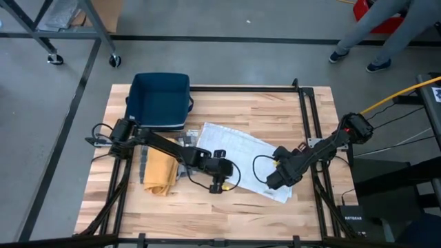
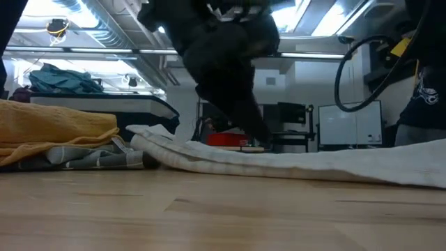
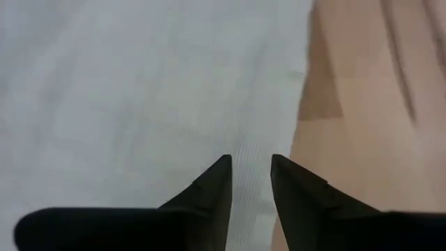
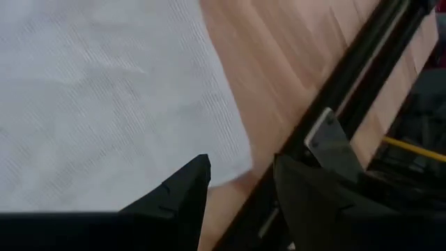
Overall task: Fold towel
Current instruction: Fold the white towel
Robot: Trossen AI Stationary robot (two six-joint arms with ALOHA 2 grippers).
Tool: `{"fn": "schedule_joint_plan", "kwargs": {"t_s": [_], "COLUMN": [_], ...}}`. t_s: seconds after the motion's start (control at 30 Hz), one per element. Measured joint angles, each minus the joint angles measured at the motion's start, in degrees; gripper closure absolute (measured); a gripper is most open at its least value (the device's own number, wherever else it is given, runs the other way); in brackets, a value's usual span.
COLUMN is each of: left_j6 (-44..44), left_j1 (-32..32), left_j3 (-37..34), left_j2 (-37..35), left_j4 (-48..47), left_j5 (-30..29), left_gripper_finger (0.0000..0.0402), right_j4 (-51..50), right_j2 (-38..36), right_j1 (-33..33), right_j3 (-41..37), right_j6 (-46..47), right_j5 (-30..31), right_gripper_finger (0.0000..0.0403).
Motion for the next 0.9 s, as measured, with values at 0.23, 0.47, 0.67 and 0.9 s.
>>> {"fn": "schedule_joint_plan", "kwargs": {"t_s": [0.23,0.47,0.67,0.9], "left_j6": [-7.57,-9.05,-8.98,-7.81], "left_j1": [0.06,0.11,0.11,2.1], "left_j3": [-0.04,-0.04,-0.04,-0.04], "left_j2": [1.16,1.18,1.18,1.18], "left_j4": [-6.76,-9.8,-13.14,-17.06], "left_j5": [-2.12,-4.65,-8.47,-18.03], "left_gripper_finger": [0.0348,0.0387,0.04,0.0401], "right_j4": [5.26,20.43,29.18,36.64], "right_j2": [0.0,0.02,0.11,0.1], "right_j1": [-0.13,-3.07,-3.3,-3.26], "right_j3": [-0.1,-5.63,-9.87,-9.91], "right_j6": [-0.3,-3.29,-4.26,-3.28], "right_j5": [6.39,2.65,-1.36,-12.45], "right_gripper_finger": [0.0233,0.0233,0.0233,0.0233]}}
